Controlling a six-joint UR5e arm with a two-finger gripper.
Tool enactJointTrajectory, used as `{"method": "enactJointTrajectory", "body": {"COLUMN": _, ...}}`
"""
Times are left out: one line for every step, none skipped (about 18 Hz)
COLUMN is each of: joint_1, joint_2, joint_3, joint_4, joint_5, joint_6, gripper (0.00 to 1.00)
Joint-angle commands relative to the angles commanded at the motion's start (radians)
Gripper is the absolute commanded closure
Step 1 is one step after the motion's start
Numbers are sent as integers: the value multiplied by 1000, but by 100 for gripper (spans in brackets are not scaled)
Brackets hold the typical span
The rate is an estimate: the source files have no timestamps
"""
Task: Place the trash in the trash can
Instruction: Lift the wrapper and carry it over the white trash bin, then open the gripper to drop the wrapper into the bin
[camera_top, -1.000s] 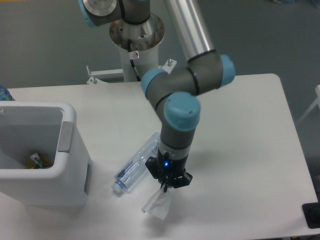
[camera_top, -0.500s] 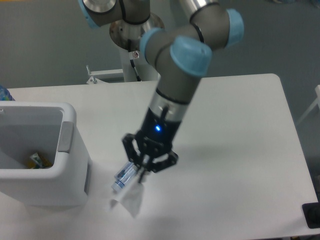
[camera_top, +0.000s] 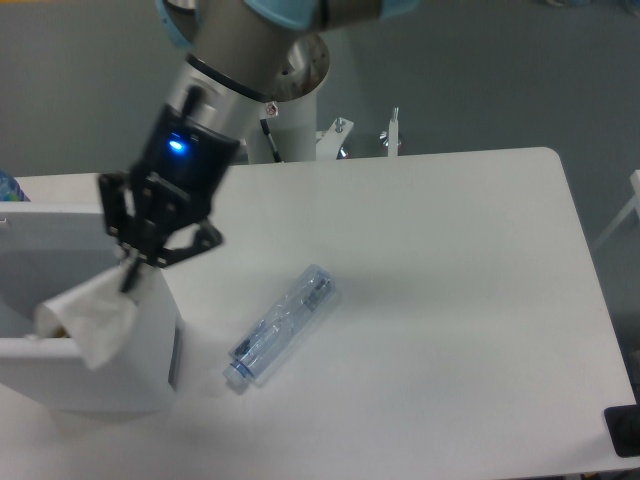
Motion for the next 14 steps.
{"method": "enactJointTrajectory", "body": {"joint_1": -2, "joint_2": -9, "joint_3": -14, "joint_4": 2, "joint_5": -20, "joint_6": 2, "gripper": 89}}
{"method": "enactJointTrajectory", "body": {"joint_1": -5, "joint_2": -12, "joint_3": -17, "joint_4": 2, "joint_5": -37, "joint_6": -3, "gripper": 81}}
{"method": "enactJointTrajectory", "body": {"joint_1": -5, "joint_2": -12, "joint_3": -20, "joint_4": 2, "joint_5": -46, "joint_6": -3, "gripper": 69}}
{"method": "enactJointTrajectory", "body": {"joint_1": -6, "joint_2": -14, "joint_3": -25, "joint_4": 2, "joint_5": -48, "joint_6": 0, "gripper": 39}}
{"method": "enactJointTrajectory", "body": {"joint_1": -8, "joint_2": -15, "joint_3": -28, "joint_4": 2, "joint_5": -48, "joint_6": 5, "gripper": 1}}
{"method": "enactJointTrajectory", "body": {"joint_1": -8, "joint_2": -17, "joint_3": -37, "joint_4": 3, "joint_5": -42, "joint_6": 8, "gripper": 0}}
{"method": "enactJointTrajectory", "body": {"joint_1": -8, "joint_2": -17, "joint_3": -49, "joint_4": 6, "joint_5": -42, "joint_6": 11, "gripper": 0}}
{"method": "enactJointTrajectory", "body": {"joint_1": -8, "joint_2": -20, "joint_3": -52, "joint_4": 9, "joint_5": -42, "joint_6": 14, "gripper": 0}}
{"method": "enactJointTrajectory", "body": {"joint_1": -8, "joint_2": -26, "joint_3": -52, "joint_4": 9, "joint_5": -42, "joint_6": 26, "gripper": 0}}
{"method": "enactJointTrajectory", "body": {"joint_1": -8, "joint_2": -29, "joint_3": -52, "joint_4": 9, "joint_5": -42, "joint_6": 37, "gripper": 0}}
{"method": "enactJointTrajectory", "body": {"joint_1": -8, "joint_2": -28, "joint_3": -49, "joint_4": 8, "joint_5": -42, "joint_6": 41, "gripper": 0}}
{"method": "enactJointTrajectory", "body": {"joint_1": -5, "joint_2": -31, "joint_3": -37, "joint_4": 6, "joint_5": -42, "joint_6": 41, "gripper": 0}}
{"method": "enactJointTrajectory", "body": {"joint_1": 4, "joint_2": -34, "joint_3": -20, "joint_4": 6, "joint_5": -40, "joint_6": 41, "gripper": 0}}
{"method": "enactJointTrajectory", "body": {"joint_1": 17, "joint_2": -40, "joint_3": 9, "joint_4": 5, "joint_5": -39, "joint_6": 40, "gripper": 0}}
